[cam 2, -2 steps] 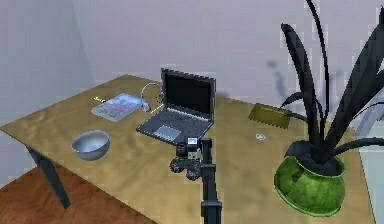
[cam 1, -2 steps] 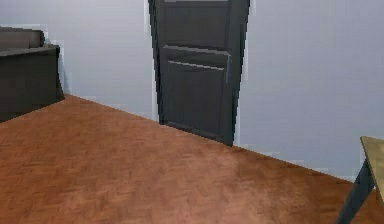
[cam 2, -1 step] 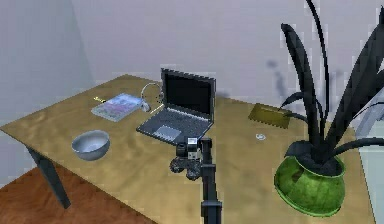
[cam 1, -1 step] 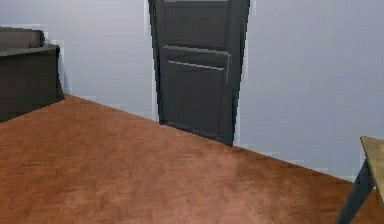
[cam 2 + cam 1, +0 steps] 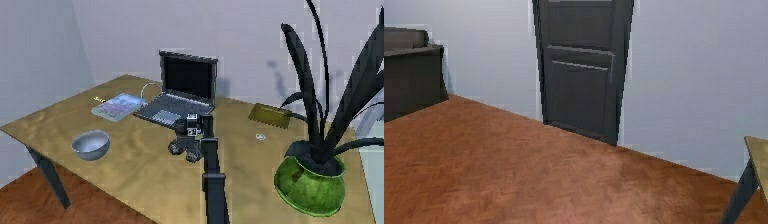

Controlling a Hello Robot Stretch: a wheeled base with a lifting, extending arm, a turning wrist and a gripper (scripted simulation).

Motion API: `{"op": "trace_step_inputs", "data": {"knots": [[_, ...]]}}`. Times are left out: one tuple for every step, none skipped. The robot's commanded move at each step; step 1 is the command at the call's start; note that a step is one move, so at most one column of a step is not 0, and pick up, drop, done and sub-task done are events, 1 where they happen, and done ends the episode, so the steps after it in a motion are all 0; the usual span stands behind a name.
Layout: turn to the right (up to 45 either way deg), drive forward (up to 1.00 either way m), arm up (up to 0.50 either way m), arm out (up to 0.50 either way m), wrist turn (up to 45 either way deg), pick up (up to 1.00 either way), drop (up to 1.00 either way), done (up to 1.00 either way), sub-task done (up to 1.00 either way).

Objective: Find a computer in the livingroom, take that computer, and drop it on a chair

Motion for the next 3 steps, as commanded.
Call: {"op": "trace_step_inputs", "data": {"knots": [[0.0,0.0,0.22,0.0,0.0,0.0,0.0,0.0,0.0],[0.0,0.0,0.0,0.0,-45.0,0.0,0.0,0.0,0.0],[0.0,0.0,0.0,0.0,-45.0,0.0,0.0,0.0,0.0]]}}
